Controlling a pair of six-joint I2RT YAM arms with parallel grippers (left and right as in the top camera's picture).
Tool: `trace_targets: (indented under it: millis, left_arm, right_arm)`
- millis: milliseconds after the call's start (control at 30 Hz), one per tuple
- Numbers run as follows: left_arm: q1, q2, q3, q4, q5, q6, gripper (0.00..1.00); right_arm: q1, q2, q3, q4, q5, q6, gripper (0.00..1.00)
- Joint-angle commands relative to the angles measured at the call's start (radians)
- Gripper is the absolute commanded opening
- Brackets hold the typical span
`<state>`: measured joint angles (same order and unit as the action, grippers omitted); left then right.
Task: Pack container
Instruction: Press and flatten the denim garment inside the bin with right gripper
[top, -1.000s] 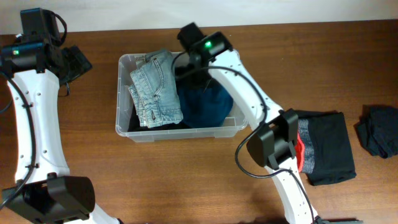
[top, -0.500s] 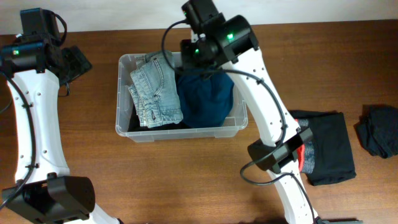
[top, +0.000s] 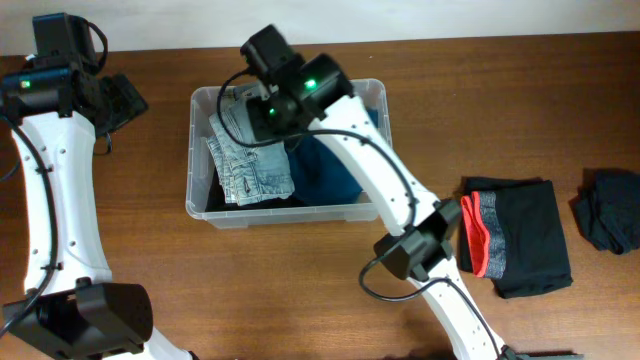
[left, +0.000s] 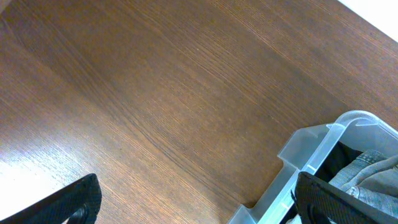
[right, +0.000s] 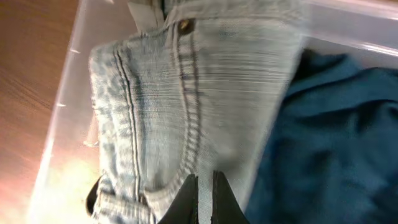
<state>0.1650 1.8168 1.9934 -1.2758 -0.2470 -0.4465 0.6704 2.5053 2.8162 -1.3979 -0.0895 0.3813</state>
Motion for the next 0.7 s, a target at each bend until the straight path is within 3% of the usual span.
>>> trace_targets:
  millis: [0, 467, 667]
  left_arm:
    - [0.003, -0.02, 0.006, -0.001, -0.004, -0.009, 0.99]
    - [0.003, -0.02, 0.006, -0.001, -0.004, -0.01, 0.99]
    - [0.003, -0.02, 0.006, -0.001, -0.004, -0.01, 0.99]
  right_arm:
    - [0.023, 0.041, -0.032, 0.03, -0.008, -0.011, 0.04]
    - [0.023, 0.152, -0.262, 0.235, -0.084, -0.01, 0.04]
    - [0.023, 0.143, -0.256, 0.227, -0.102, -0.011, 0.04]
